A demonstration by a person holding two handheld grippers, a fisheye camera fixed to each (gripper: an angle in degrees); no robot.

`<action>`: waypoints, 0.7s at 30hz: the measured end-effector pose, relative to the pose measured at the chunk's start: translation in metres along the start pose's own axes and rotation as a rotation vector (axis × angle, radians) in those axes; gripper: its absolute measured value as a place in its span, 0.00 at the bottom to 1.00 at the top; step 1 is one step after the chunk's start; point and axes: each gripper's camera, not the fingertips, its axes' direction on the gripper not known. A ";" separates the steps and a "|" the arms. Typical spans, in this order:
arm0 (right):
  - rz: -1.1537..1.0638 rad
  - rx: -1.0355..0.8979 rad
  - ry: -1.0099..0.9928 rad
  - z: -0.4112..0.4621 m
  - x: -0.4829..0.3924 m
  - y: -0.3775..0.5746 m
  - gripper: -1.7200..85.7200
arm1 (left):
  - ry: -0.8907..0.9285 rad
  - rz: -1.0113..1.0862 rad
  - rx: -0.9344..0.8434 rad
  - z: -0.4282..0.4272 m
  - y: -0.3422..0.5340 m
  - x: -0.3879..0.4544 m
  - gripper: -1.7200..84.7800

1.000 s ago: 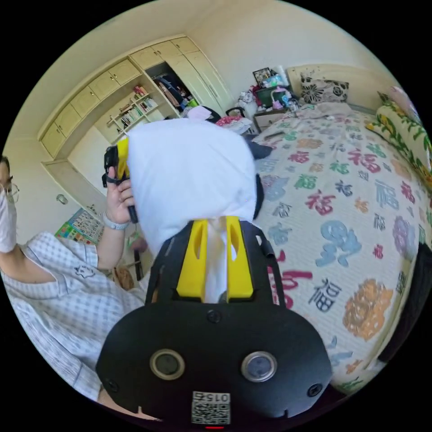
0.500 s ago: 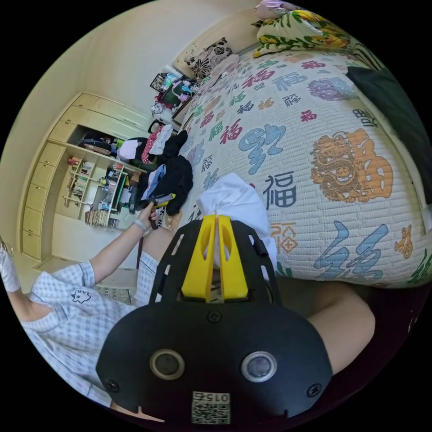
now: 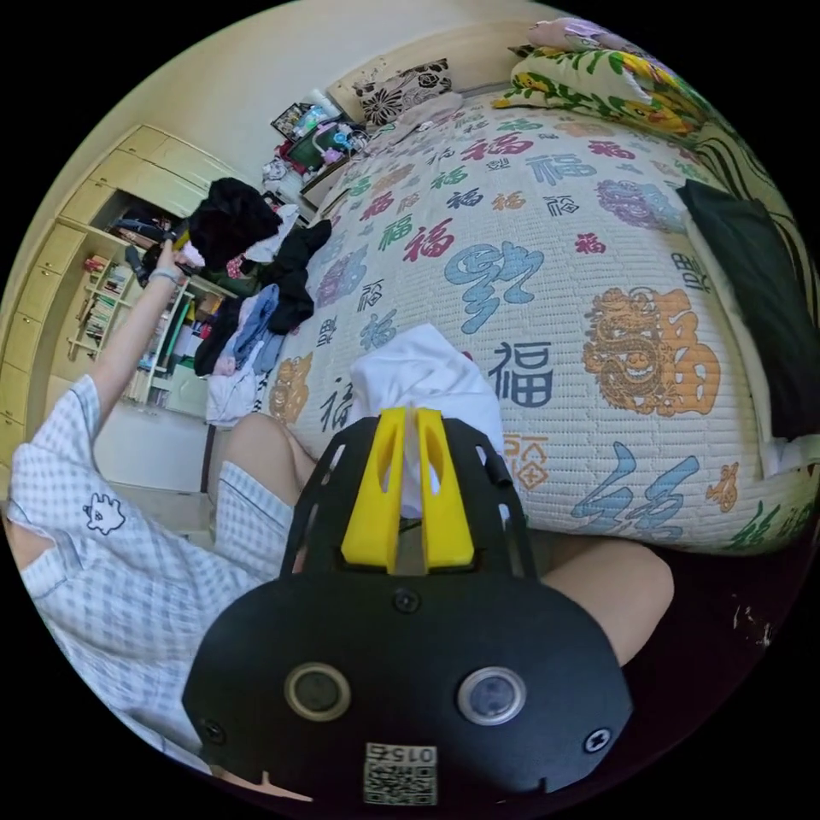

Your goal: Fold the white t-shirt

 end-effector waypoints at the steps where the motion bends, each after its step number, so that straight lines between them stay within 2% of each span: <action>1: -0.005 -0.007 0.009 0.000 0.001 0.000 0.12 | -0.010 -0.002 0.011 0.000 -0.001 -0.001 0.13; 4: -0.009 -0.063 0.087 0.007 0.009 0.003 0.17 | 0.005 0.044 -0.114 0.021 0.022 -0.001 0.14; 7: -0.011 -0.160 0.105 0.027 0.022 0.002 0.15 | 0.285 0.118 -0.291 0.045 0.093 0.012 0.14; 9: 0.029 -0.250 0.083 0.045 0.036 0.000 0.11 | 0.484 0.124 -0.449 0.057 0.174 0.036 0.16; 13: 0.043 -0.177 0.040 0.027 0.044 0.003 0.07 | 0.627 0.157 -0.721 0.071 0.297 0.095 0.18; 15: 0.043 -0.080 -0.037 -0.003 0.048 0.006 0.07 | 0.647 0.275 -0.893 0.076 0.356 0.139 0.17; 18: 0.022 0.017 -0.147 -0.043 0.050 0.010 0.07 | 0.642 0.447 -0.983 0.072 0.390 0.178 0.07; 19: 0.008 0.028 -0.150 -0.050 0.049 0.011 0.07 | 0.681 0.440 -0.968 0.068 0.388 0.180 0.05; 21: -0.067 0.102 -0.124 -0.086 0.037 0.017 0.07 | 0.773 0.347 -0.826 0.051 0.359 0.171 0.04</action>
